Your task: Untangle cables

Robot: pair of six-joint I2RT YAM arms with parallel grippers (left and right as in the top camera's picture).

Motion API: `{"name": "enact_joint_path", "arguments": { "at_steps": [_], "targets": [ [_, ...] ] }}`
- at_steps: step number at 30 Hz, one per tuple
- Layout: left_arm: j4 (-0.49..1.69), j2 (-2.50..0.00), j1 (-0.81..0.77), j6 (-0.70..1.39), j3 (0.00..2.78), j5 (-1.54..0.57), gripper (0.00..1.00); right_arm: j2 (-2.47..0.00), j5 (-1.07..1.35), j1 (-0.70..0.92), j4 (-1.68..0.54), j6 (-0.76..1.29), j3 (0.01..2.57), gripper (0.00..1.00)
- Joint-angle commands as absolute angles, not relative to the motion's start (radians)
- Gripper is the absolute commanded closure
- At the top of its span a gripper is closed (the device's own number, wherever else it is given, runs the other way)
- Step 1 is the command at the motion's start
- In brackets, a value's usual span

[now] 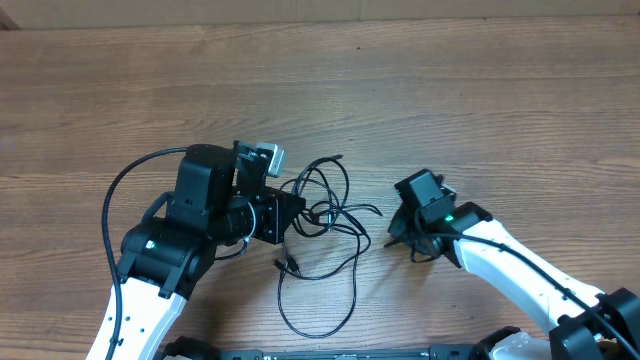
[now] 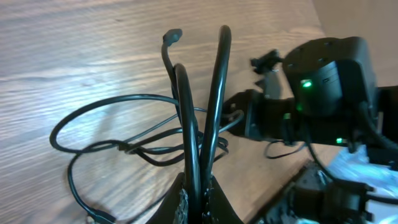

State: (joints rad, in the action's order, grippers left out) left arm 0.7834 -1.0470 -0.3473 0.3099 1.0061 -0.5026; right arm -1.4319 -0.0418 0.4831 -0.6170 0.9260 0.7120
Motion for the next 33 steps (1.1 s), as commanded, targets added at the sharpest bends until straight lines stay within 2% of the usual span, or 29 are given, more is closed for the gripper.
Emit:
{"name": "enact_joint_path", "arguments": {
  "at_steps": [1,3,6,10,18,21,33],
  "targets": [
    [0.79,-1.016,-0.345,0.285,1.021,-0.388,0.96,-1.432,-0.088,0.44,-0.616,0.898,0.706,0.68],
    [0.803,-1.018,-0.345,0.301,1.021,-0.326,0.96,-1.431,-0.083,0.426,-0.616,0.84,0.708,0.62],
    [0.817,-1.021,-0.345,0.434,1.021,-0.223,0.96,-1.421,-0.033,0.423,-0.616,0.719,0.724,0.51],
    [0.81,-1.021,-0.345,0.476,1.021,-0.205,0.96,-1.378,0.053,0.423,-0.624,0.622,0.765,0.41],
    [0.817,-1.021,-0.346,0.476,1.02,-0.202,0.96,-1.198,0.45,0.423,-0.605,0.301,0.826,0.33],
    [0.809,-1.021,-0.348,0.476,1.02,-0.239,0.96,-1.163,0.574,0.426,-0.566,0.229,0.826,0.33],
    [0.775,-1.021,-0.348,0.476,1.02,-0.414,0.96,-1.224,0.678,0.47,-0.43,0.173,0.825,0.45]
  ]
}}
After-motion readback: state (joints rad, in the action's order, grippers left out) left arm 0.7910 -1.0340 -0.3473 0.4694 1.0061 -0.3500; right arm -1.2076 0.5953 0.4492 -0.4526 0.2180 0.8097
